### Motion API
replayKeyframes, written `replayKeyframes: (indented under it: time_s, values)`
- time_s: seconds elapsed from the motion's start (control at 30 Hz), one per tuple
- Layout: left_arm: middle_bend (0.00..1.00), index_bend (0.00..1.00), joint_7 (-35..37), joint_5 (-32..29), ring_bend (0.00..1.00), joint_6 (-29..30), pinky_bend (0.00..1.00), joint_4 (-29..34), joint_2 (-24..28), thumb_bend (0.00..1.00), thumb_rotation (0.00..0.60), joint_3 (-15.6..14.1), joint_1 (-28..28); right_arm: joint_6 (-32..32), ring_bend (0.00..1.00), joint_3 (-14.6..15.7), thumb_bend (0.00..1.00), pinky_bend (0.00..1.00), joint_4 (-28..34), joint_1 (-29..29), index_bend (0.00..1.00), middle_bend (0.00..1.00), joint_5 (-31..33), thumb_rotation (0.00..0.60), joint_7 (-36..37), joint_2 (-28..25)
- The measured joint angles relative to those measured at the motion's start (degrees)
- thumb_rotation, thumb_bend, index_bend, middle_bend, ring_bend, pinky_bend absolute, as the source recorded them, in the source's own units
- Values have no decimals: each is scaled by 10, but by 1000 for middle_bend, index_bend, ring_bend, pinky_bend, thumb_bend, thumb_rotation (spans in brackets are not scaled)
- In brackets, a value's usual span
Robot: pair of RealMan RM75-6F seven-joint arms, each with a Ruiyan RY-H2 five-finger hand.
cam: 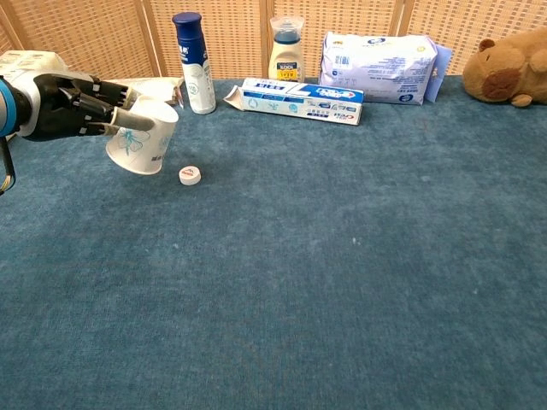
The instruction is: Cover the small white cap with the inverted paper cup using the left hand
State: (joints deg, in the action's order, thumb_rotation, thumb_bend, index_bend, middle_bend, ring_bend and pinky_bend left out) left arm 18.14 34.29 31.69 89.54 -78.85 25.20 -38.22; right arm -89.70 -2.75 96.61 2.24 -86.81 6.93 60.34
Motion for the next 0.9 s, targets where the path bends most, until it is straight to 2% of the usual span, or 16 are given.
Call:
replayKeyframes:
  time_s: [0.13, 0.33, 0.9]
  values:
    - [0, 460, 45, -3, 0, -39, 0, -26, -13, 258, 526, 12, 0, 2, 396, -1, 261, 423, 2, 0, 442, 388, 3, 411, -2, 0]
    - [0, 459, 89, 9, 0, -61, 0, -60, -41, 254, 527, 24, -2, 2, 396, -2, 261, 422, 8, 0, 442, 388, 5, 411, -6, -2]
    - [0, 460, 105, -8, 0, -75, 0, -114, -70, 248, 531, 13, -53, 2, 396, -5, 261, 423, 14, 1, 442, 388, 14, 413, -11, -7]
